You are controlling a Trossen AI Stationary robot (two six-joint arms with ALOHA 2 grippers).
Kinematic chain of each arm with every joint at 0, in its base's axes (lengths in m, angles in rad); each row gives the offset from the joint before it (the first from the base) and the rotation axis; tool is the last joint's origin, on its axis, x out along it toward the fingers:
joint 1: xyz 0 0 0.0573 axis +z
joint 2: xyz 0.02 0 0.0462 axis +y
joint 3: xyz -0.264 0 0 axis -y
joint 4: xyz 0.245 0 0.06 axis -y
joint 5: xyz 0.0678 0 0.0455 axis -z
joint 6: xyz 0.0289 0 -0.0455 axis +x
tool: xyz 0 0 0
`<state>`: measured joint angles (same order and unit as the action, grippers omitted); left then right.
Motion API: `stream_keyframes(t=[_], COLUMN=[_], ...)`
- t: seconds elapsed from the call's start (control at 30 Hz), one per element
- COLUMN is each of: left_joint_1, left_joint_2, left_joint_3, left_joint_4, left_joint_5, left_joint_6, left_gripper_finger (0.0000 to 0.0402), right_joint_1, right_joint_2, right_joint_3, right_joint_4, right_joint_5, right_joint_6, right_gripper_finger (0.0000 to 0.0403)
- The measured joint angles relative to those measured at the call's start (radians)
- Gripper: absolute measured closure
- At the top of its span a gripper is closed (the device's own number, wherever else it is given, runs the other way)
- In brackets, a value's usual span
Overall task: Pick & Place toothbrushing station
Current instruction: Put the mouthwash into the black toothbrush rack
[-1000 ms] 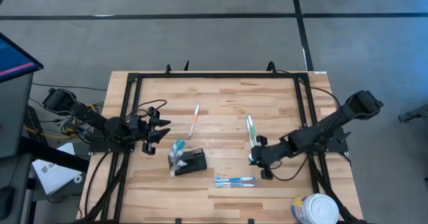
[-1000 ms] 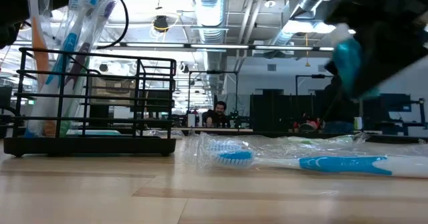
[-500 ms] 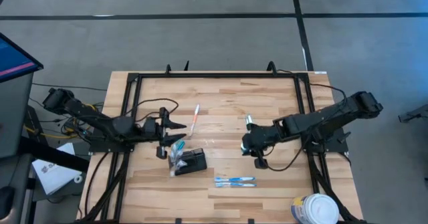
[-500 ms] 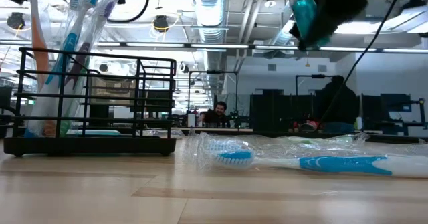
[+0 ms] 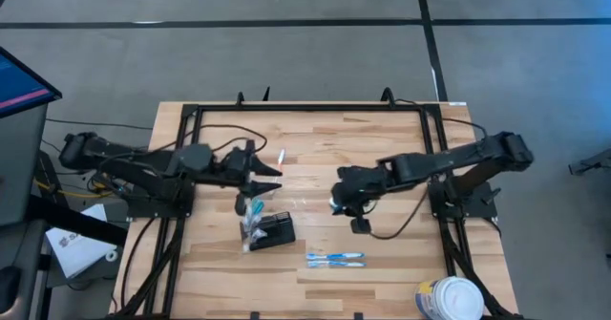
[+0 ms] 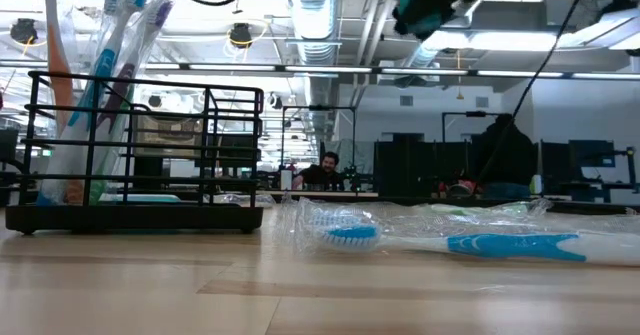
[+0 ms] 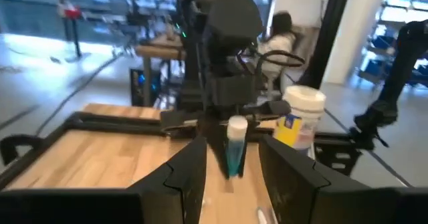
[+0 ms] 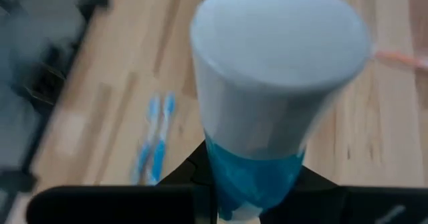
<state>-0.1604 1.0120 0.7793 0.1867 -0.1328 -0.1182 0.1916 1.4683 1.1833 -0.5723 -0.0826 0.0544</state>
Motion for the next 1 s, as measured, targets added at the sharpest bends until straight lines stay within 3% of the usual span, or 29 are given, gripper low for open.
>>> stream_keyframes(t=[0.17, 0.27, 0.5, 1.0], left_joint_1=[0.076, 0.092, 0.079, 0.059], left_joint_2=[0.105, 0.156, 0.243, 0.295], left_joint_3=[0.138, 0.198, 0.221, 0.220], left_joint_4=[-0.175, -0.271, -0.287, -0.254], left_joint_5=[0.140, 0.166, 0.220, 0.216], left_joint_6=[-0.052, -0.056, -0.057, -0.065], left_gripper_finger=[0.0270, 0.0270, 0.0270, 0.0270], right_joint_1=[-0.023, -0.027, -0.049, -0.049], right_joint_2=[0.143, 0.208, 0.300, 0.306], right_joint_3=[0.145, 0.228, 0.375, 0.409], right_joint_4=[-0.143, -0.202, -0.289, -0.249], right_joint_5=[0.000, 0.000, 0.000, 0.002], right_joint_6=[-0.060, -0.095, -0.118, -0.116], right_gripper_finger=[0.0351, 0.0351, 0.0351, 0.0351])
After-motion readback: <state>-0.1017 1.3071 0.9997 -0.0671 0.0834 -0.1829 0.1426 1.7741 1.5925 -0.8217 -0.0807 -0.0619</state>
